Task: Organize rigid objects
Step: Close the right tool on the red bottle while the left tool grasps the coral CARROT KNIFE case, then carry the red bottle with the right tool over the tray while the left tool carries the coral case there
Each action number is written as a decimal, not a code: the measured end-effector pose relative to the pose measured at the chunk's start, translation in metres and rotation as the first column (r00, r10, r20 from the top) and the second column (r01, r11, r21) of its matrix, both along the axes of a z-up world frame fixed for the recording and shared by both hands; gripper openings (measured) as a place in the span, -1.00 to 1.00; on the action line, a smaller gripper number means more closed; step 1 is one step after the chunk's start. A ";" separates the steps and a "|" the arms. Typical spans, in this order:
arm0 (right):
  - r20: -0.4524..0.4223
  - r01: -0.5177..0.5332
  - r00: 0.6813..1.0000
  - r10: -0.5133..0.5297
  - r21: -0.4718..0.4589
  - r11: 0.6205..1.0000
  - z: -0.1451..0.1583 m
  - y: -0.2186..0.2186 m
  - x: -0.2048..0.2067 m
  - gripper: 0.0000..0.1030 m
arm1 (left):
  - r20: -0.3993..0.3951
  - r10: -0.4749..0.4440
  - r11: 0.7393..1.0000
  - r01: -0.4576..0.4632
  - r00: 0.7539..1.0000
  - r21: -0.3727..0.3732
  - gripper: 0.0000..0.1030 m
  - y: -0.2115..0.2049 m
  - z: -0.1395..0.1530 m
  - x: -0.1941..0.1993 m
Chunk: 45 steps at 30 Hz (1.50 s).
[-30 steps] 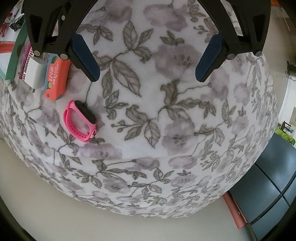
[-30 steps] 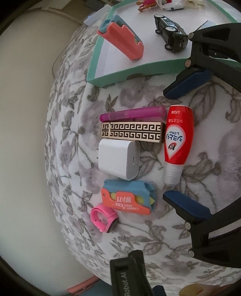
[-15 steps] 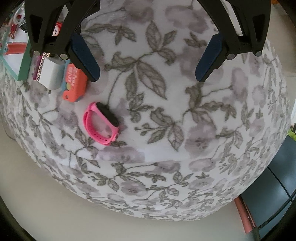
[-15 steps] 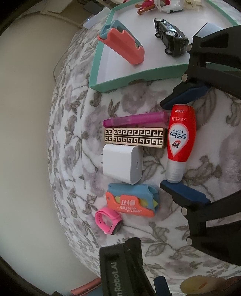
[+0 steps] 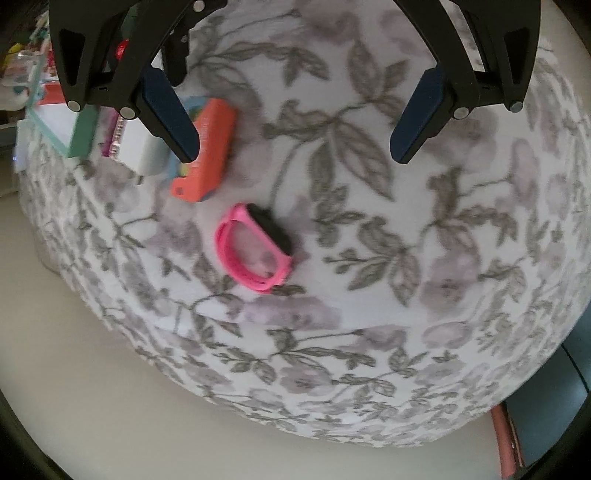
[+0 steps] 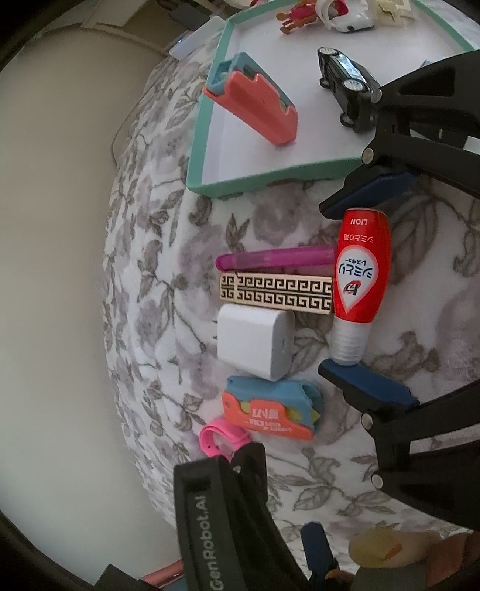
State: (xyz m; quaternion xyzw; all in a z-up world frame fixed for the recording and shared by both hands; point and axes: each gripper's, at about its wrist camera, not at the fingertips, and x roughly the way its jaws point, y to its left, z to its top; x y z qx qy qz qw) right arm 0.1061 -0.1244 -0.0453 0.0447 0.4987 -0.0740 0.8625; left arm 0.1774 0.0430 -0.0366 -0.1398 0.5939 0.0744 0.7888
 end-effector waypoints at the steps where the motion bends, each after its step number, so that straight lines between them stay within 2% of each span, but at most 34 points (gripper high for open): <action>1: 0.002 -0.001 1.000 0.001 -0.002 1.000 0.001 -0.001 0.001 0.55 | 0.003 -0.010 1.000 0.010 1.000 -0.014 0.99 -0.003 -0.001 0.001; 6: 0.023 -0.017 1.000 0.017 -0.002 1.000 0.009 -0.005 0.004 0.55 | 0.008 -0.045 0.999 0.045 0.999 -0.025 0.99 -0.016 -0.004 0.006; 16: 0.070 -0.049 0.996 0.054 -0.067 0.997 0.029 -0.009 0.006 0.55 | 0.008 -0.098 0.995 0.098 0.995 -0.035 0.99 -0.030 -0.010 0.012; 22: 0.060 -0.048 0.997 0.051 -0.058 0.997 0.028 -0.014 0.006 0.55 | -0.004 -0.126 0.992 0.126 0.992 -0.005 0.96 -0.041 -0.017 0.015; 25: 0.056 -0.043 0.997 0.046 -0.053 0.998 0.027 -0.016 0.006 0.55 | -0.019 -0.128 0.992 0.128 0.992 0.009 0.79 -0.044 -0.022 0.017; 28: 0.054 -0.040 0.998 0.043 -0.049 0.998 0.027 -0.017 0.007 0.55 | -0.019 -0.134 0.991 0.135 0.991 0.014 0.76 -0.045 -0.025 0.018; 33: 0.045 -0.034 0.998 0.036 -0.043 0.998 0.025 -0.019 0.007 0.55 | 0.002 -0.159 0.987 0.159 0.987 -0.001 0.28 -0.048 -0.019 0.018; 34: 0.043 -0.033 0.998 0.035 -0.043 0.999 0.024 -0.020 0.007 0.55 | 0.003 -0.165 0.986 0.165 0.986 -0.006 0.24 -0.050 -0.019 0.019; 37: 0.043 -0.030 0.999 0.031 -0.041 0.999 0.024 -0.021 0.007 0.55 | 0.010 -0.174 0.984 0.175 0.985 -0.040 -0.04 -0.052 -0.018 0.020; 38: 0.043 -0.028 0.999 0.030 -0.041 0.999 0.024 -0.021 0.007 0.55 | 0.012 -0.176 0.983 0.176 0.984 -0.058 -0.18 -0.052 -0.017 0.021; 45: 0.041 -0.023 0.999 0.024 -0.036 0.999 0.025 -0.023 0.005 0.55 | 0.000 -0.174 0.983 0.174 0.985 -0.057 -0.20 -0.049 -0.014 0.018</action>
